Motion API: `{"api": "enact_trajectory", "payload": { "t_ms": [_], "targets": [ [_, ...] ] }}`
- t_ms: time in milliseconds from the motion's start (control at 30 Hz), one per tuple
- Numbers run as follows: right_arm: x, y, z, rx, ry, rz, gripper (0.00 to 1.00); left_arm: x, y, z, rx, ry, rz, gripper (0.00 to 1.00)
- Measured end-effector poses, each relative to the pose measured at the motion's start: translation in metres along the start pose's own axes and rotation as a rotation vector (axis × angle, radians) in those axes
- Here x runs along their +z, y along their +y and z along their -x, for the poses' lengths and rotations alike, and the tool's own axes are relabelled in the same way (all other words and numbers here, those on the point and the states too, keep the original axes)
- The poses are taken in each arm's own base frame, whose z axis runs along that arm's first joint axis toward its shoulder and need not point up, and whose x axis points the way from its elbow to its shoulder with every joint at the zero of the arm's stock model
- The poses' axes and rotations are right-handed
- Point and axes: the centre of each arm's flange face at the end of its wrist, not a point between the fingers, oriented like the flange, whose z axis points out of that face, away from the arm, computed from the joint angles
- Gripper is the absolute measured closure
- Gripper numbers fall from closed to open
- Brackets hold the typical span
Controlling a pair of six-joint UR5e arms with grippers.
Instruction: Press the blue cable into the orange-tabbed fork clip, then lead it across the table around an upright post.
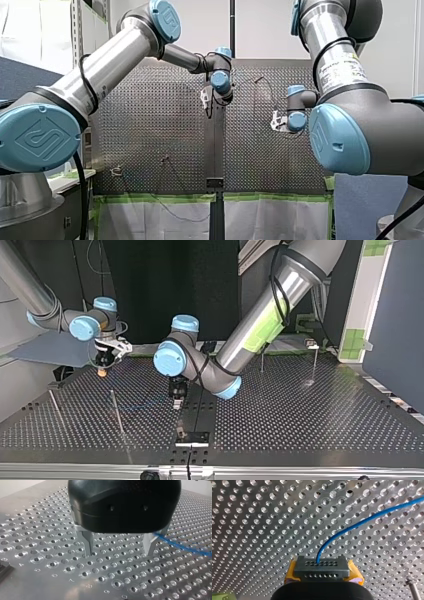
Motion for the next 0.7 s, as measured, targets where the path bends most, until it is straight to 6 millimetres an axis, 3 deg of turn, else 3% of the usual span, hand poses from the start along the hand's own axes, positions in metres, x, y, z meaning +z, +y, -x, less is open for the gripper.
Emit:
{"api": "enact_trajectory", "payload": {
  "t_ms": [333,700],
  "targets": [
    [-0.002,0.006,0.024,0.016,-0.013,0.007,1.0,0.0,0.001,0.0,-0.001,0.0,0.001,0.01],
    [0.003,0.011,0.091,0.02,-0.102,0.022,1.0,0.001,0.004,0.001,-0.004,-0.006,0.02,0.01]
  ]
}}
